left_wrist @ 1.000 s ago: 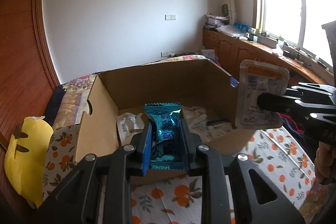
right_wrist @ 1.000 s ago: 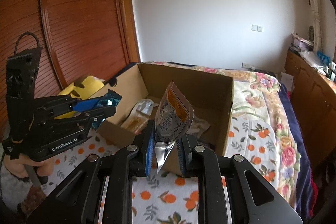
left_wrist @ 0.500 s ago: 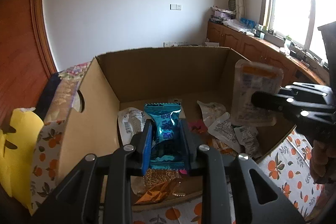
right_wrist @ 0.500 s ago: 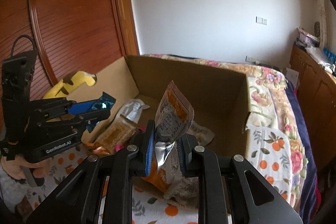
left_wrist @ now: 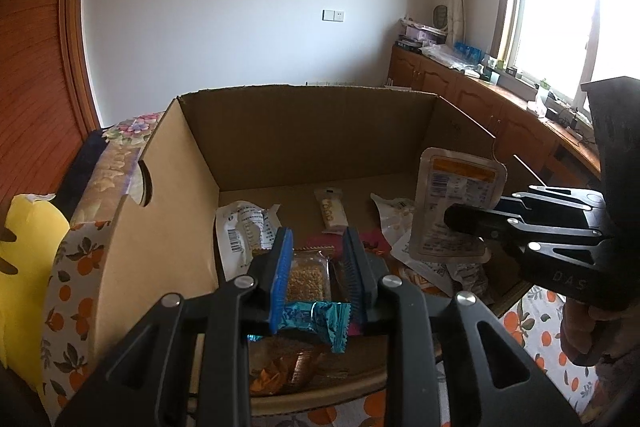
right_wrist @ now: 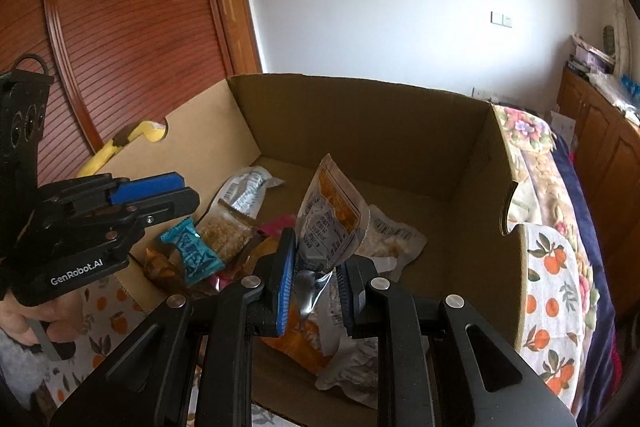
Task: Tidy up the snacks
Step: 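Open both tools to drop the packets into the box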
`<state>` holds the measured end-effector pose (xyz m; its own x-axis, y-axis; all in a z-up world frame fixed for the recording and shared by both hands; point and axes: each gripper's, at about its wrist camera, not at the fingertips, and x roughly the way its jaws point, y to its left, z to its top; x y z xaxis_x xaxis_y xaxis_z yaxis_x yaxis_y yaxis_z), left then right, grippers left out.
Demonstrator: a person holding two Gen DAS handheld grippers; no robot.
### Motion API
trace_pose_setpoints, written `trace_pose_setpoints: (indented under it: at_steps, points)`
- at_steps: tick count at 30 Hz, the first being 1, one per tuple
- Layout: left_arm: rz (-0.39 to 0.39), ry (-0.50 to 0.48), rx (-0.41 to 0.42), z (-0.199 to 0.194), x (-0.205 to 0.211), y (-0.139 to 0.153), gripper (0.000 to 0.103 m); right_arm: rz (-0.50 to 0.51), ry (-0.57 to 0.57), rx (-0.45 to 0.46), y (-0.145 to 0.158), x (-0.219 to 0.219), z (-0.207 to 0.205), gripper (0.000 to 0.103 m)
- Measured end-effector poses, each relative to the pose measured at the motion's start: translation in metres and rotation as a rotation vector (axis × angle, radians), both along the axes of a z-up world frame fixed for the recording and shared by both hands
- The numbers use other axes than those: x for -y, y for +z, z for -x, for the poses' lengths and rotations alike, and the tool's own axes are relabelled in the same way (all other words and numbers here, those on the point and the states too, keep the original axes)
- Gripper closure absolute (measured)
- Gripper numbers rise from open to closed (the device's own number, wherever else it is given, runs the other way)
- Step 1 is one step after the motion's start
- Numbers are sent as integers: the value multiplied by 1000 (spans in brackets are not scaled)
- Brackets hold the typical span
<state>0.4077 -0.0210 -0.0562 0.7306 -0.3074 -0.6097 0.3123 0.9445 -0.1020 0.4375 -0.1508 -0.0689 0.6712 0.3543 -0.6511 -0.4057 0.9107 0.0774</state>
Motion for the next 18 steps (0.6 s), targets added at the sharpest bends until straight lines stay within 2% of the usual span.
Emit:
trace_pose_setpoints:
  at_steps: [8, 10, 11, 12, 18]
  points:
    - [-11, 3, 10, 0, -1, 0, 77, 9, -5, 18, 0, -1, 1, 83]
    - [-24, 10, 13, 1, 0, 1, 76, 18, -13, 30, 0, -2, 2, 73]
    - [-28, 13, 15, 1, 0, 1, 76, 19, -10, 38, 2, -2, 4, 64]
    - [-30, 17, 17, 2, 0, 3, 76, 20, -10, 46, 3, -2, 7, 62]
    - [-55, 13, 55, 23, 7, 29, 76, 24, -29, 78, 24, 2, 29, 63]
